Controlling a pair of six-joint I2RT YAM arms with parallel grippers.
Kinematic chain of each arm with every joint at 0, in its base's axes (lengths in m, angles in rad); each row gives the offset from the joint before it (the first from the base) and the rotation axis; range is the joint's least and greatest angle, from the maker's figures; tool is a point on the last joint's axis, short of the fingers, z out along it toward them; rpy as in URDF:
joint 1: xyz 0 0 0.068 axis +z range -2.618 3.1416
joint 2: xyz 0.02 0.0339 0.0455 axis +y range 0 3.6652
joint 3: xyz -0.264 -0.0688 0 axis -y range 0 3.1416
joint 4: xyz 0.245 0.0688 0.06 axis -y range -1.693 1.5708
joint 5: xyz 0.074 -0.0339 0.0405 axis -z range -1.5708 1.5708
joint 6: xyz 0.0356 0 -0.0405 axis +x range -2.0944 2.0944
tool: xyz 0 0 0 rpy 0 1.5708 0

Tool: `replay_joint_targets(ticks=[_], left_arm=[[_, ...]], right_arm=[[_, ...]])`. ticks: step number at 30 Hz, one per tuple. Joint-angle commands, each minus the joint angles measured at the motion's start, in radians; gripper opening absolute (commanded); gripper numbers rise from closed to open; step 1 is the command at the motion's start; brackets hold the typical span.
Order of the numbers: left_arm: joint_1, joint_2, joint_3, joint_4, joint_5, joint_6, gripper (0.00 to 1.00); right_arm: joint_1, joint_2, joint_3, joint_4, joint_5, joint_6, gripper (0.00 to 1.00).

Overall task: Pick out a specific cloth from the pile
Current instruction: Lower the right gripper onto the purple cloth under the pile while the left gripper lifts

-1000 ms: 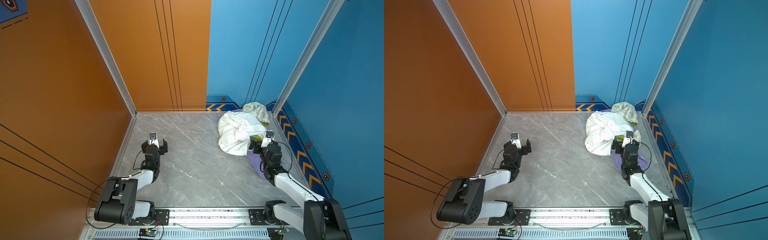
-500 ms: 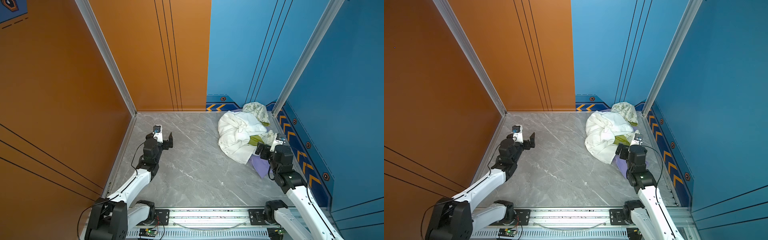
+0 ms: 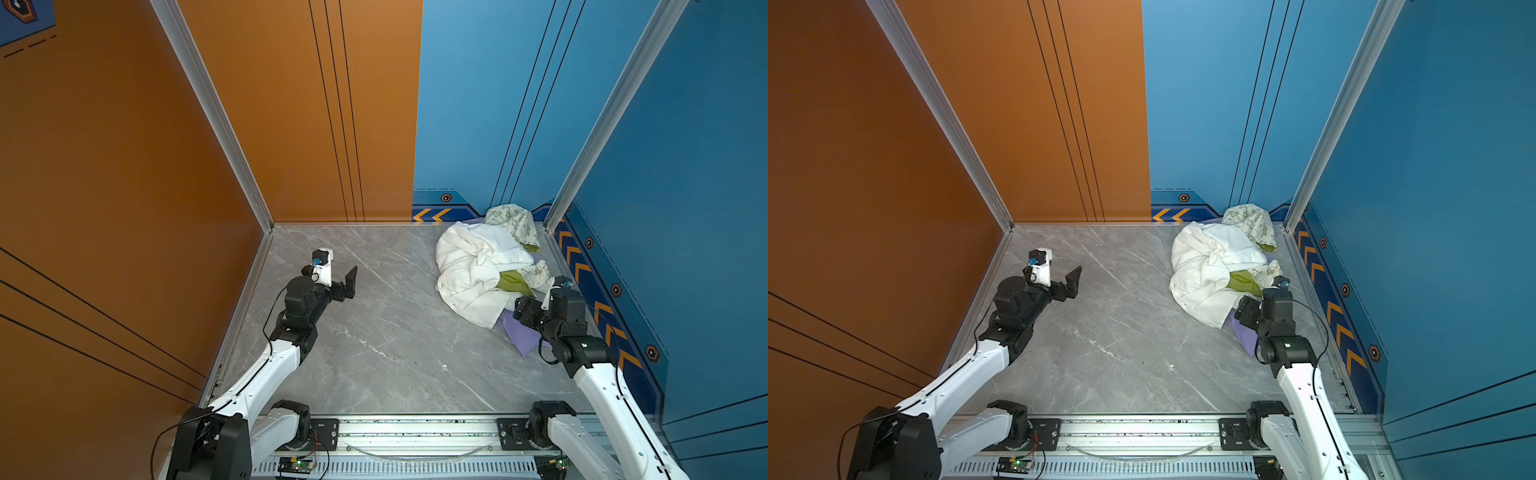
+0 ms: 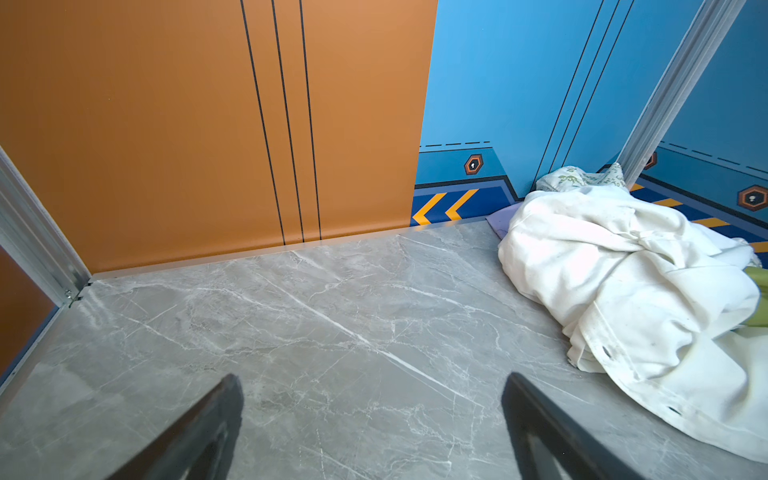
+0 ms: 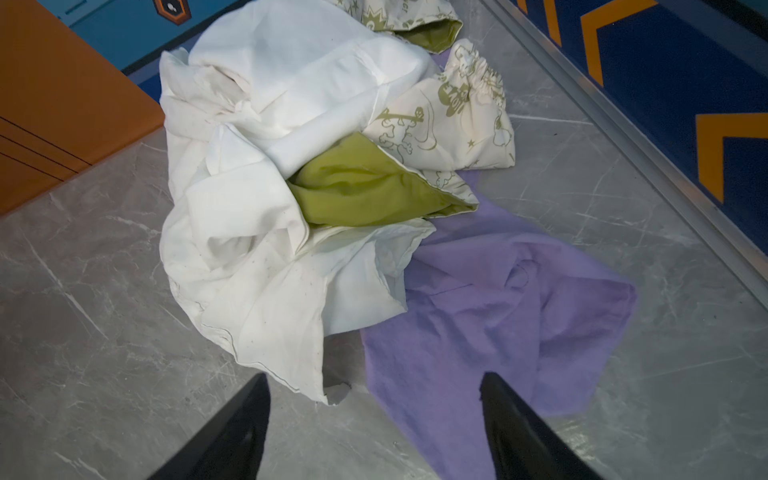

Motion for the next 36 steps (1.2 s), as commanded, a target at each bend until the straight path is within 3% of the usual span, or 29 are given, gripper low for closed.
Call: replay_joint_targets(ticks=[1,6,25,31,35,36], left_arm=[[-0.005,-0.015,0.029,-0.008,0.029,-0.010,0.98],[0.000,-0.007,0.039,-0.008,0.040,-0.029,0.98],[0.005,0.033,0.056,-0.008,0.099,-0.067,0.98],[-0.045,0.070,0.094,-0.039,0.140,-0.019,0.98],[-0.048,0.070,0.087,-0.049,0.090,-0.036,0.98],[-0.047,0.068,0.087,-0.052,0.097,-0.031,0.98]], right_arm=[[-0.004,0.025,-0.011,-0.043,-0.042,0.046,0.69],[-0.003,0.041,-0.061,-0.044,-0.059,0.065,0.53],[-0.002,0.363,-0.054,0.127,-0.139,0.068,0.47],[-0.005,0.439,-0.017,0.169,-0.130,0.069,0.41],[-0.005,0.485,-0.004,0.178,-0.133,0.069,0.38],[-0.006,0.494,-0.002,0.180,-0.137,0.067,0.33]])
